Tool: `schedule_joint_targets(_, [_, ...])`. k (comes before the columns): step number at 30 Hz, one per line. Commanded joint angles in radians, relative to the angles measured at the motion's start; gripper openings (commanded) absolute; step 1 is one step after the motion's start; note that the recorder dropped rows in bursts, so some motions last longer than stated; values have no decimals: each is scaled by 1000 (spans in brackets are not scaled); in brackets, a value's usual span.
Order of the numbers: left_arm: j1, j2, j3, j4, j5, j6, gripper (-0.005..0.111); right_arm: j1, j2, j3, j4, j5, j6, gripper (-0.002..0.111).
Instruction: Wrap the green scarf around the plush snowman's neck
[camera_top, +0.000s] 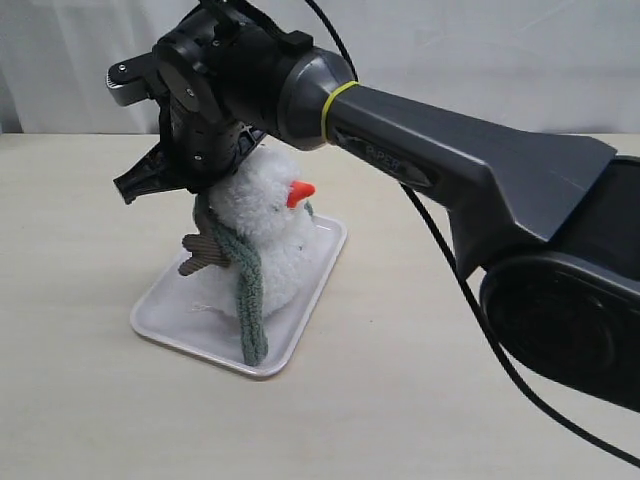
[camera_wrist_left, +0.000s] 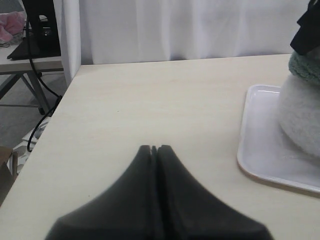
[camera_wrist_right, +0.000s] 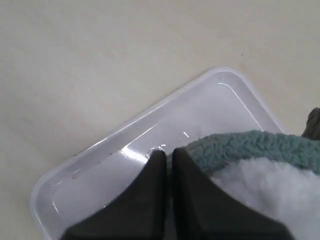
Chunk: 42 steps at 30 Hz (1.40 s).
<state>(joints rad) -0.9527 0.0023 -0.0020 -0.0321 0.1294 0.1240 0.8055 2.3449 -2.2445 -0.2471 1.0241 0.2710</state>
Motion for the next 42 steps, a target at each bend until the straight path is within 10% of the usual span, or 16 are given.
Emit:
schedule_joint_targets(1, [-2, -2, 2, -13, -31, 0, 0, 0, 25, -6, 3, 24, -9, 4])
schedule_joint_targets(14, [-2, -2, 2, -13, -31, 0, 0, 0, -129, -35, 27, 197, -103, 5])
schedule_joint_targets(24, [-2, -2, 2, -13, -31, 0, 0, 0, -361, 282, 63, 189, -68, 31])
schedule_joint_targets(34, [-2, -2, 2, -13, -31, 0, 0, 0, -600, 931, 263, -354, -84, 31])
schedule_joint_targets(42, [-2, -2, 2, -13, -31, 0, 0, 0, -543, 1169, 284, -696, -70, 54])
